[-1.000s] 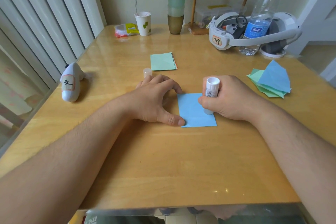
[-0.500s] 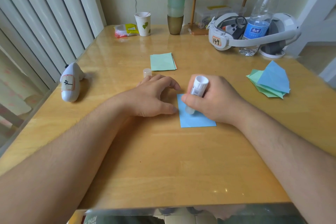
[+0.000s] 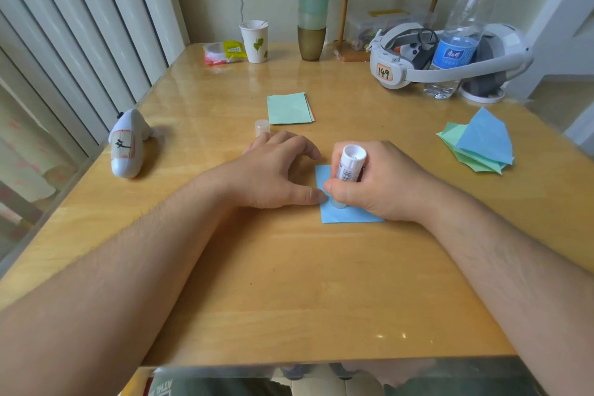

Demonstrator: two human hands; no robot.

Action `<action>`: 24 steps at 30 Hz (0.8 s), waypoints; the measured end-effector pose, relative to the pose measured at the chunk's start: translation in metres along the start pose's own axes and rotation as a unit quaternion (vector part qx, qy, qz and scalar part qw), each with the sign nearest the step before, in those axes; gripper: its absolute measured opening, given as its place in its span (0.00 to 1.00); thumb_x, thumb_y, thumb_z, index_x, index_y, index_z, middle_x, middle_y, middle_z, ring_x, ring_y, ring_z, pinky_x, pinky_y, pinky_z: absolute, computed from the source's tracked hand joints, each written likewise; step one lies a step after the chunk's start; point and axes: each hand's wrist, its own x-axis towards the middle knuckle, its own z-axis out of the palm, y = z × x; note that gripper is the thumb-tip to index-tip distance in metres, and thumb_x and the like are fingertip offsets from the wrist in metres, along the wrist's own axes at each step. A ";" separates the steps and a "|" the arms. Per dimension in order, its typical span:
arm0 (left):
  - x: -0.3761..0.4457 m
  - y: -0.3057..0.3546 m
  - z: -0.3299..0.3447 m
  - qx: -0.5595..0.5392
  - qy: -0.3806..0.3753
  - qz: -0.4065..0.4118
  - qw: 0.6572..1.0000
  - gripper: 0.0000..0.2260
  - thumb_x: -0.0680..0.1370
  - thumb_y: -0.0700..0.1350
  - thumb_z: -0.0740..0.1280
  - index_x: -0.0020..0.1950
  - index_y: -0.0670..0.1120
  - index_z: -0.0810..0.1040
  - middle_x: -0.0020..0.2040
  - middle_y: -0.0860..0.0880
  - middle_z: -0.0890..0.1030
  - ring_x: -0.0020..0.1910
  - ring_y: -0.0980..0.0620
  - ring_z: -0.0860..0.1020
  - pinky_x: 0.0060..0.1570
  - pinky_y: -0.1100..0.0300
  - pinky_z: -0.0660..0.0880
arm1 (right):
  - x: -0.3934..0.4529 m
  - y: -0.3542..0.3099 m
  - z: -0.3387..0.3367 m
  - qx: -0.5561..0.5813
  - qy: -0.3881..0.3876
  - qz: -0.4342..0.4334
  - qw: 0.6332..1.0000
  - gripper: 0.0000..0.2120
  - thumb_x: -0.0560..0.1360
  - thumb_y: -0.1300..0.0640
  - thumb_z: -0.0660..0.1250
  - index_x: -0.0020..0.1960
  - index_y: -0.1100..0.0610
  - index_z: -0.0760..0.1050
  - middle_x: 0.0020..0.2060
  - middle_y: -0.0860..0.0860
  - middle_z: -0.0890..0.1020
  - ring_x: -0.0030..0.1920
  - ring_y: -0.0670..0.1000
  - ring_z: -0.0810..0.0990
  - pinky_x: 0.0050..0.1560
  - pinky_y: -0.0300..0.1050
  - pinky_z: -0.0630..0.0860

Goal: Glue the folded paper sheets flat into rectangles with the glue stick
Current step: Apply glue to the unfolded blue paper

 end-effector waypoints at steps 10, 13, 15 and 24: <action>-0.002 0.002 0.001 0.006 -0.003 -0.002 1.000 0.34 0.60 0.76 0.65 0.63 0.67 0.69 0.64 0.59 0.68 0.65 0.52 0.63 0.73 0.45 0.64 | -0.009 0.008 -0.024 -0.002 -0.031 0.038 0.999 0.07 0.72 0.56 0.75 0.38 0.52 0.77 0.34 0.48 0.82 0.35 0.45 0.75 0.36 0.41 0.71; -0.002 0.002 0.000 0.004 -0.006 0.001 1.000 0.32 0.61 0.76 0.65 0.63 0.67 0.69 0.63 0.60 0.68 0.65 0.53 0.63 0.73 0.46 0.65 | -0.010 0.009 -0.027 -0.011 -0.031 0.050 0.998 0.07 0.72 0.58 0.74 0.38 0.54 0.77 0.34 0.49 0.81 0.34 0.45 0.73 0.36 0.42 0.70; -0.002 0.001 0.000 0.006 -0.008 0.000 1.000 0.33 0.61 0.76 0.66 0.63 0.67 0.69 0.64 0.60 0.68 0.65 0.52 0.63 0.73 0.46 0.65 | -0.010 0.010 -0.029 -0.015 -0.029 0.052 0.998 0.07 0.72 0.58 0.74 0.38 0.54 0.76 0.34 0.50 0.81 0.34 0.45 0.73 0.36 0.43 0.70; -0.002 0.001 -0.001 0.006 -0.011 -0.002 1.000 0.33 0.62 0.75 0.67 0.64 0.67 0.69 0.65 0.60 0.68 0.67 0.53 0.63 0.73 0.46 0.65 | -0.008 0.021 -0.031 -0.027 -0.021 0.047 0.998 0.08 0.71 0.58 0.72 0.37 0.56 0.74 0.33 0.54 0.79 0.34 0.49 0.72 0.38 0.48 0.71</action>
